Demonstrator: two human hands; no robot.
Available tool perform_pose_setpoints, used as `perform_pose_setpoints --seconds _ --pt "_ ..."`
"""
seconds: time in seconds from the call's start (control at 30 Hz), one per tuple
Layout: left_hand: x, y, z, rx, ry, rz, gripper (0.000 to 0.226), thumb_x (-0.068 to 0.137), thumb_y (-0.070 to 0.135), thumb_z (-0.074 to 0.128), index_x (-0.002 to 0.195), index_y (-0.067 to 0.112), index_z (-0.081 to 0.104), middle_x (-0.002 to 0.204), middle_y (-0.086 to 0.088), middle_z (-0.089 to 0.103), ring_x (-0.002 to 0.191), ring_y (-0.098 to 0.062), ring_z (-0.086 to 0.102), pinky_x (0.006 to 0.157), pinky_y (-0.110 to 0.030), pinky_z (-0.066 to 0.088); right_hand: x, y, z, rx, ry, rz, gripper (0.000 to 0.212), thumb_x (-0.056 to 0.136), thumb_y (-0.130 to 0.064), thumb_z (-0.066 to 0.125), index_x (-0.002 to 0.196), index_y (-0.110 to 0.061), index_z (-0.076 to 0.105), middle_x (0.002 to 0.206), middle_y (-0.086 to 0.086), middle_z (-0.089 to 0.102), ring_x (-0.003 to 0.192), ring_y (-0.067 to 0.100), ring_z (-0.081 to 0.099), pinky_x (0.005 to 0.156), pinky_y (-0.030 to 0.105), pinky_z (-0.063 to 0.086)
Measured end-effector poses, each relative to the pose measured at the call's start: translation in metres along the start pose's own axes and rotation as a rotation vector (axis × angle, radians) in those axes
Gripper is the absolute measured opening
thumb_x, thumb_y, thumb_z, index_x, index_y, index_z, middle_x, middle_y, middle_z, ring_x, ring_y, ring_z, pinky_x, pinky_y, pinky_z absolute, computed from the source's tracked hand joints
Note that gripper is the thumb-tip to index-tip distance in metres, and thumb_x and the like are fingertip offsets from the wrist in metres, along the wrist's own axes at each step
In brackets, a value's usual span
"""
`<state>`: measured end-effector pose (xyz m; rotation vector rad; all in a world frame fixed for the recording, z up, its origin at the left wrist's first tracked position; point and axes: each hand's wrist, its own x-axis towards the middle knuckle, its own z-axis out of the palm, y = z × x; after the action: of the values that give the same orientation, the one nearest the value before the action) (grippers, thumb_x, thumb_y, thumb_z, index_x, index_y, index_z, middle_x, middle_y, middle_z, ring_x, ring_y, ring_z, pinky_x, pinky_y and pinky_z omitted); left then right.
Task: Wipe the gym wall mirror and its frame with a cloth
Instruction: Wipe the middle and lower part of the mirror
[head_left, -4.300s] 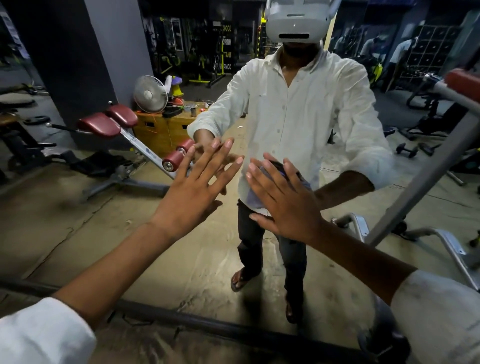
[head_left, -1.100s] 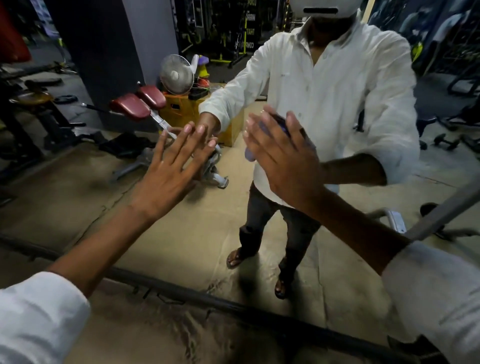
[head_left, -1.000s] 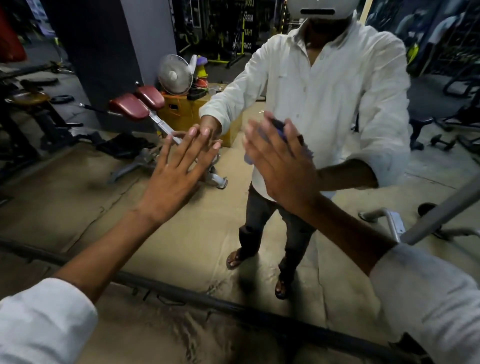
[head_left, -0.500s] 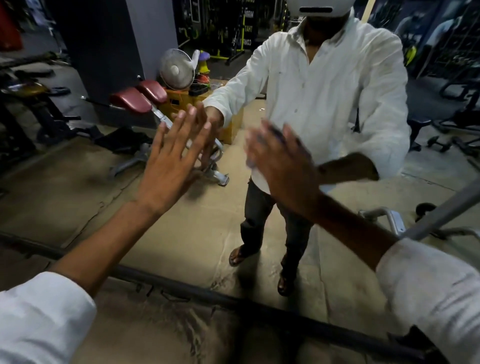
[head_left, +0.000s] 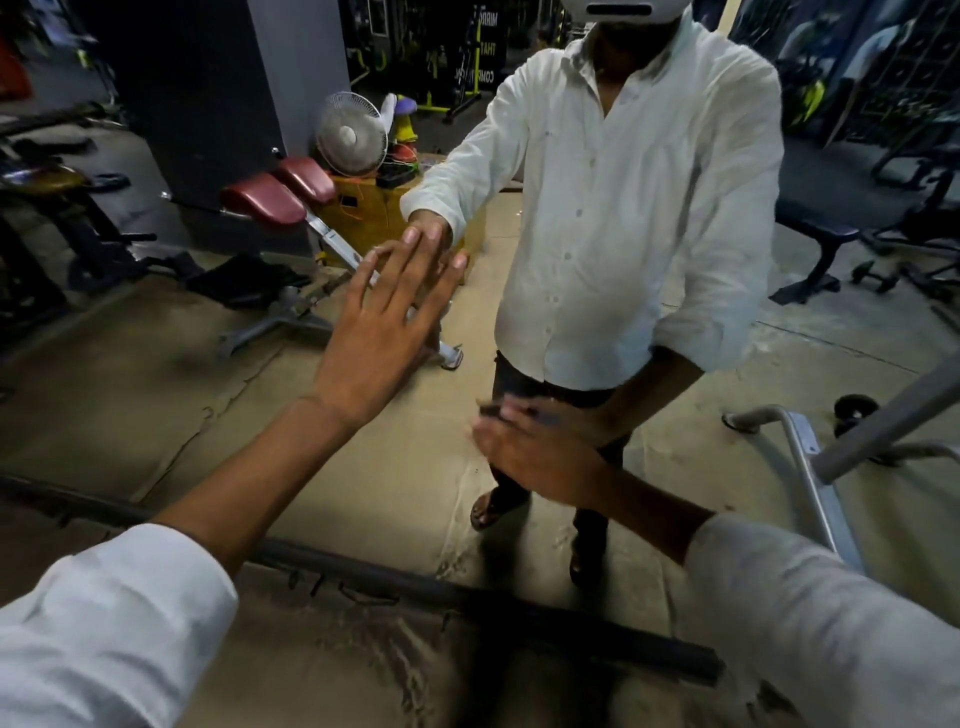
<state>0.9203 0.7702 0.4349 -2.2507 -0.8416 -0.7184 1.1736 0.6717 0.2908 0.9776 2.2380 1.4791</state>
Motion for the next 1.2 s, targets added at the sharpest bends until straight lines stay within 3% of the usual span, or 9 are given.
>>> perform_pose_setpoints --seconds 0.07,0.13,0.3,0.47,0.57,0.67,0.83,0.97,1.2 --pt "0.0 -0.003 0.001 -0.011 0.023 0.012 0.112 0.09 0.033 0.083 0.171 0.015 0.009 0.177 -0.021 0.004 0.165 -0.035 0.003 0.13 -0.057 0.019 0.024 0.05 -0.017 0.138 0.145 0.287 0.057 0.109 -0.018 0.048 0.163 -0.013 0.034 0.169 0.008 0.035 0.158 0.026 0.027 0.129 0.053 0.023" --pt "-0.001 -0.006 0.001 -0.031 0.03 0.032 0.111 0.092 0.032 0.081 0.171 0.015 0.006 0.178 -0.019 0.0 0.165 -0.034 -0.001 0.13 -0.058 0.018 0.045 0.113 -0.046 0.357 0.16 0.558 0.058 0.109 -0.016 0.038 0.166 -0.019 0.026 0.173 0.005 0.023 0.163 0.025 0.008 0.131 0.052 0.008" --pt "-0.015 -0.017 0.008 -0.097 0.025 -0.103 0.107 0.095 0.048 0.074 0.171 0.012 0.008 0.177 -0.02 -0.001 0.165 -0.035 -0.002 0.13 -0.064 0.011 0.065 0.145 -0.075 0.192 0.43 0.729 0.052 0.105 -0.004 0.045 0.157 -0.009 0.046 0.166 0.011 0.04 0.156 0.033 0.029 0.125 0.059 0.028" --pt "-0.026 -0.025 0.017 -0.09 -0.002 -0.114 0.106 0.095 0.054 0.07 0.171 0.014 0.008 0.177 -0.016 -0.007 0.165 -0.035 0.0 0.131 -0.061 0.007 0.041 -0.015 -0.018 0.057 -0.03 0.205 0.072 0.106 -0.028 0.045 0.165 -0.001 0.014 0.173 0.017 0.02 0.159 0.033 0.023 0.127 0.06 0.0" --pt "-0.026 -0.029 0.021 -0.05 -0.027 -0.092 0.111 0.094 0.054 0.072 0.171 0.015 0.002 0.177 -0.016 -0.013 0.165 -0.035 -0.006 0.13 -0.063 0.011 0.018 -0.06 0.006 0.076 -0.162 -0.051 0.072 0.109 -0.034 0.041 0.163 0.005 0.014 0.172 0.022 0.018 0.159 0.036 0.021 0.124 0.06 -0.003" --pt "-0.029 -0.036 0.02 -0.021 -0.027 -0.063 0.112 0.094 0.046 0.077 0.171 0.015 0.001 0.178 -0.017 -0.008 0.165 -0.032 -0.008 0.13 -0.063 0.015 0.028 -0.041 0.01 0.08 -0.044 -0.017 0.062 0.11 -0.027 0.036 0.163 0.003 0.023 0.171 0.019 0.025 0.159 0.034 0.022 0.128 0.057 0.003" --pt "-0.033 -0.049 0.021 -0.023 0.02 -0.072 0.101 0.098 0.045 0.074 0.171 0.013 0.012 0.177 -0.019 0.001 0.165 -0.034 0.0 0.128 -0.065 0.017 0.093 0.081 -0.036 0.061 0.372 0.418 0.053 0.109 -0.02 0.041 0.16 -0.006 0.037 0.166 0.012 0.04 0.153 0.03 0.038 0.124 0.053 0.029" --pt "-0.039 -0.066 0.023 -0.091 0.009 -0.177 0.106 0.096 0.055 0.072 0.171 0.013 0.011 0.176 -0.023 0.001 0.165 -0.036 -0.001 0.126 -0.069 0.017 0.125 0.134 -0.053 0.068 0.443 0.714 0.048 0.112 -0.019 0.042 0.16 -0.013 0.039 0.168 0.01 0.035 0.155 0.03 0.029 0.129 0.055 0.014" --pt "-0.048 -0.098 0.034 -0.019 0.047 -0.023 0.101 0.099 0.053 0.071 0.171 0.013 0.013 0.178 -0.016 -0.004 0.165 -0.035 0.003 0.126 -0.07 0.018 0.123 0.005 -0.017 0.01 0.174 0.26 0.057 0.109 -0.019 0.034 0.163 -0.003 0.028 0.17 0.015 0.031 0.158 0.029 0.028 0.13 0.055 0.005"
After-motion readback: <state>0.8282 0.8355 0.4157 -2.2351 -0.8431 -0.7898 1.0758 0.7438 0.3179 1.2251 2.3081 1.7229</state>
